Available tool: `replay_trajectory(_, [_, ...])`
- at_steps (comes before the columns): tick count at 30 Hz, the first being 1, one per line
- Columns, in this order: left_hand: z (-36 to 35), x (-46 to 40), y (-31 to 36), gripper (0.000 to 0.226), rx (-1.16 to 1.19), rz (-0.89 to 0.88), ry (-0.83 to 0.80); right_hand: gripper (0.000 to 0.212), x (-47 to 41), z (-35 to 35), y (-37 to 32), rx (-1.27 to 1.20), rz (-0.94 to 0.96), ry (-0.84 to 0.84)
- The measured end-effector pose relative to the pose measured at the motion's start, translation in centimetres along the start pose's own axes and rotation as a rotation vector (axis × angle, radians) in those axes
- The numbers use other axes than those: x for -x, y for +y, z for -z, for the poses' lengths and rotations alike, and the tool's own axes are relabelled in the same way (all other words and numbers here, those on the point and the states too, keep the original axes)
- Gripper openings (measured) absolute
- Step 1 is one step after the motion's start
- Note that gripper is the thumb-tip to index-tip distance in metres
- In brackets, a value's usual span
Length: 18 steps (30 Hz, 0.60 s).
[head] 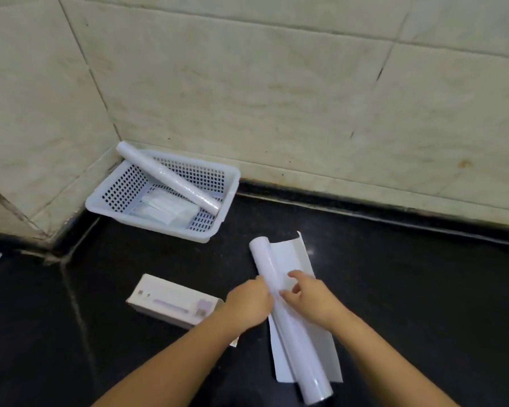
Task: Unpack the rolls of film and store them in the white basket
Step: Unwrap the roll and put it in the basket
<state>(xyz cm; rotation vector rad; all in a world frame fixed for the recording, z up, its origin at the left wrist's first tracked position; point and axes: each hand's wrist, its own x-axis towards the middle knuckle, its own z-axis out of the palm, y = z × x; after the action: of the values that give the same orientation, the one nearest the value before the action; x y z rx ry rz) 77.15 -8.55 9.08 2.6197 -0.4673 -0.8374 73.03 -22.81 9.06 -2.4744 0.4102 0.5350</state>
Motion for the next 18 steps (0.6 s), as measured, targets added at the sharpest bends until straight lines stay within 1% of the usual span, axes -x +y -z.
replay_trajectory(1, [-0.7, -0.1, 0.5, 0.032, 0.004, 0.060, -0.048, 0.063, 0.6, -1.3, 0.3, 0.055, -0.003, -0.007])
replay_trajectory(3, [-1.8, -0.2, 0.9, 0.027, 0.045, 0.130, -0.096, 0.073, 1.5, -3.3, 0.5, 0.123, -0.017, -0.011])
replay_trajectory(5, [-2.7, -0.2, 1.1, 0.023, 0.095, 0.164, -0.102, 0.081, 1.8, -4.5, 0.6, 0.123, -0.029, -0.002])
replay_trajectory(7, [-3.2, -0.2, 1.1, 0.017, 0.194, 0.199, -0.100, 0.082, 1.5, -4.7, 0.9, 0.080, -0.038, -0.014])
replay_trajectory(9, [-3.7, -0.2, 0.7, 0.011, 0.412, 0.258, -0.131, 0.073, 1.2, -3.8, 1.3, -0.051, -0.043, -0.066])
replay_trajectory(11, [-4.2, -0.3, 0.6, 0.013, 0.659, 0.299, -0.153, 0.055, 1.0, -2.3, 2.1, -0.288, -0.034, -0.102])
replay_trajectory(12, [-4.3, -0.2, 0.5, 0.012, 0.738, 0.311, -0.130, 0.050, 1.0, -1.5, 2.6, -0.404, -0.026, -0.111])
replay_trajectory(14, [-4.3, -0.1, 0.6, 0.011, 0.804, 0.326, -0.018, 0.048, 0.9, 0.4, 3.2, -0.601, 0.010, -0.103])
replay_trajectory(16, [-4.2, 0.1, 0.5, 0.016, 0.849, 0.349, 0.090, 0.051, 0.6, 2.1, 3.5, -0.725, 0.047, -0.054])
replay_trajectory(18, [-3.9, 0.3, 0.2, 0.015, 0.880, 0.391, 0.101, 0.052, 0.0, 3.8, 3.3, -0.748, 0.073, 0.012])
